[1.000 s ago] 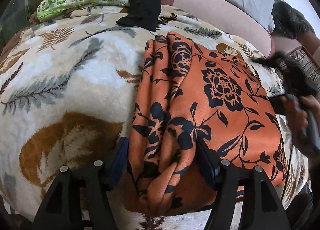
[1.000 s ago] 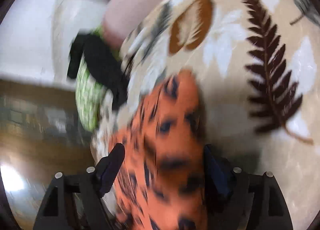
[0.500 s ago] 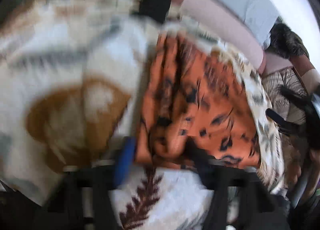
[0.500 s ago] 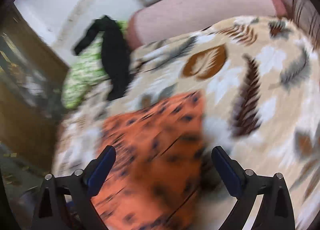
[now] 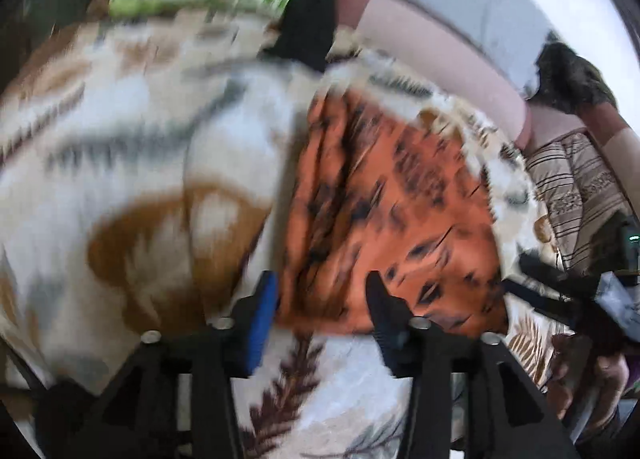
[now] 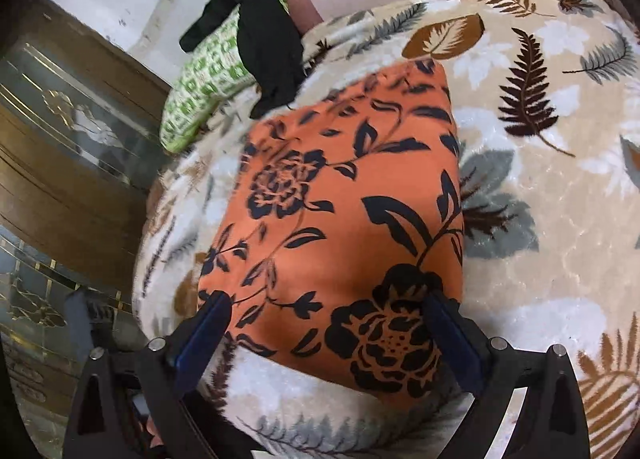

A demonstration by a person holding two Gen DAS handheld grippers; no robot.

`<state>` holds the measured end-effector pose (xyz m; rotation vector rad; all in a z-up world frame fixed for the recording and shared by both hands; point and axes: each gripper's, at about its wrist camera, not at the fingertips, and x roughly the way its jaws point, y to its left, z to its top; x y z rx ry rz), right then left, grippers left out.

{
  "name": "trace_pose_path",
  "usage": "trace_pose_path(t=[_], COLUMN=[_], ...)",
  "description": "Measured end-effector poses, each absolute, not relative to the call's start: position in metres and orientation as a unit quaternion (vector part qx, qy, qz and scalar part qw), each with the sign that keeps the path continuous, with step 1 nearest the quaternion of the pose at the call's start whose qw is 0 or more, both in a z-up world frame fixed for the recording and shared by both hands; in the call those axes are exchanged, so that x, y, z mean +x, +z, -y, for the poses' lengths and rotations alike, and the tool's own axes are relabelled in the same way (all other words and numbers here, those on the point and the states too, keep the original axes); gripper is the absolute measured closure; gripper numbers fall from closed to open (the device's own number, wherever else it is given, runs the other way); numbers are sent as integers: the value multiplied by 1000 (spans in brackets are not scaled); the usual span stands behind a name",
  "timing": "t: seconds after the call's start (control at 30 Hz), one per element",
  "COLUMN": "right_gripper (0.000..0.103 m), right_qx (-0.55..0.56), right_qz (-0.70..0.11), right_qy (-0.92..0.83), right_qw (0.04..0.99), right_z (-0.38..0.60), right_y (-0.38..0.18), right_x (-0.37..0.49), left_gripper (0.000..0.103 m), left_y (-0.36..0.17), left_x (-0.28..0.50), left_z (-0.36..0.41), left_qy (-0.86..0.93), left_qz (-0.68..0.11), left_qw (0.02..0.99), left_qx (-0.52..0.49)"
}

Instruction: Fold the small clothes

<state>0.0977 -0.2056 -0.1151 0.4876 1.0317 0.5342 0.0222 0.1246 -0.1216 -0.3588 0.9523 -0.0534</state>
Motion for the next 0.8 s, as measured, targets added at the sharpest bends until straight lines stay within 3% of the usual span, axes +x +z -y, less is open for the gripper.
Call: trace_pose_path(t=[0.07,0.27,0.33,0.37,0.4,0.53,0.63,0.8], right_gripper=[5,4,4,4,4,4,4,4], right_qx=[245,268,281,287,292,273,267,275], right_qz=[-484,-486,-498,-503,-508,-504,-494,-474], right_qy=[244,238,234,232,233,234,224,212], right_qw=[804,797,786,782,776,785,796,809], right_z=[213,222,225,227,227,226,234,247], right_y=[-120,-131,-141,-146,-151,-150,-147,-130], right_x=[101,101,100,99,98,95,94,99], left_gripper=[45,48,67,88,92,95,93,92], left_y=[-109,-127,-141,-149,-157,-145,-182,-169], left_x=[43,144,165,171,175,146,145,144], left_z=[-119,-112,-101,-100,-103,-125,-131,-129], left_qy=[-39,-70,-60,-63,-64,-37,-28,-35], left_qz=[-442,-483,-506,-520,-530,-466,-496,-493], left_qw=[883,861,852,843,835,870,851,855], left_qx=[-150,-140,-117,-121,-134,-159,-170,-158])
